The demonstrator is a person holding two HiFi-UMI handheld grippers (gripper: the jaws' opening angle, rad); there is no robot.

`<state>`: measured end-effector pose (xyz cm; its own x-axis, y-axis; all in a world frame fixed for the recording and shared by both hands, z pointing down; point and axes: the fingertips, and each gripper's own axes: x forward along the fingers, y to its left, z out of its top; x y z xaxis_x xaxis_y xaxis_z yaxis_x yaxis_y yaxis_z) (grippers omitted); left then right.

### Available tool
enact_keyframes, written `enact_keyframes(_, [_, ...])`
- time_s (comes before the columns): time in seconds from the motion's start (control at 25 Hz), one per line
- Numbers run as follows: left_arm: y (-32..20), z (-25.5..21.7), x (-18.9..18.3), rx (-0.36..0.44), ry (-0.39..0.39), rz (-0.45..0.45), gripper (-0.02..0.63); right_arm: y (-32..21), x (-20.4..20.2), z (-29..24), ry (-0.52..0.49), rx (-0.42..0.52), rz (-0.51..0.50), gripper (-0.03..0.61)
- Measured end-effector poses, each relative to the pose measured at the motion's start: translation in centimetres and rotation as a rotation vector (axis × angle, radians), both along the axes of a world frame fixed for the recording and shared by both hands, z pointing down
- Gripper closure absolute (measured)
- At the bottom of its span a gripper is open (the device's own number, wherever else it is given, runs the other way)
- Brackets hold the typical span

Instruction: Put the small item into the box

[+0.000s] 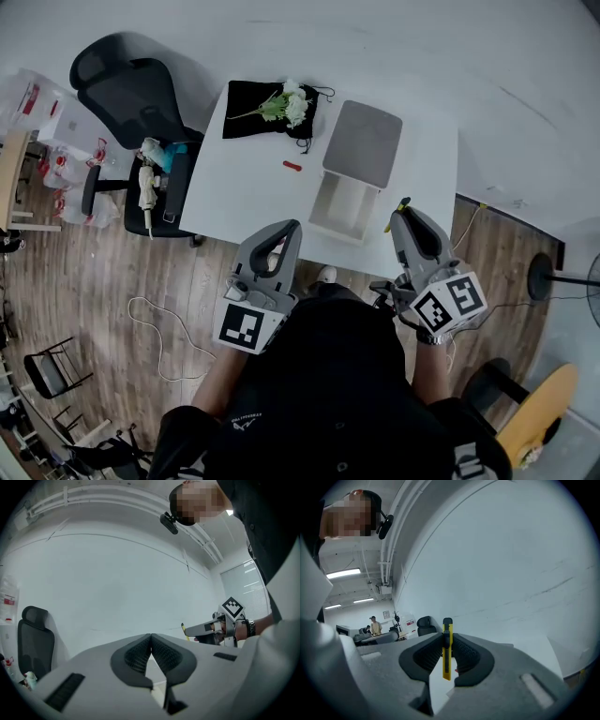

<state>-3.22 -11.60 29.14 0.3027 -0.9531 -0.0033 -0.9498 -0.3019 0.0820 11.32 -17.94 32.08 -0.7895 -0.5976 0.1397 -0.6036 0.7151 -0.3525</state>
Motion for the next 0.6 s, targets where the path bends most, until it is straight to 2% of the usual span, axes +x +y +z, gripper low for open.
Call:
enact_keyframes(0.28, [-3.0,0.9,-0.3,-0.014,0.020,0.060,0.609,-1.6,-0.2,1.4,0.032,-0.023,0.036,0.509])
enact_keyframes(0.6, [-7.9,2.7,-1.2,-0.065,0.051,0.214,0.609,-4.0,-2.3,2.3,0.116,-0.069,0.123,0.509])
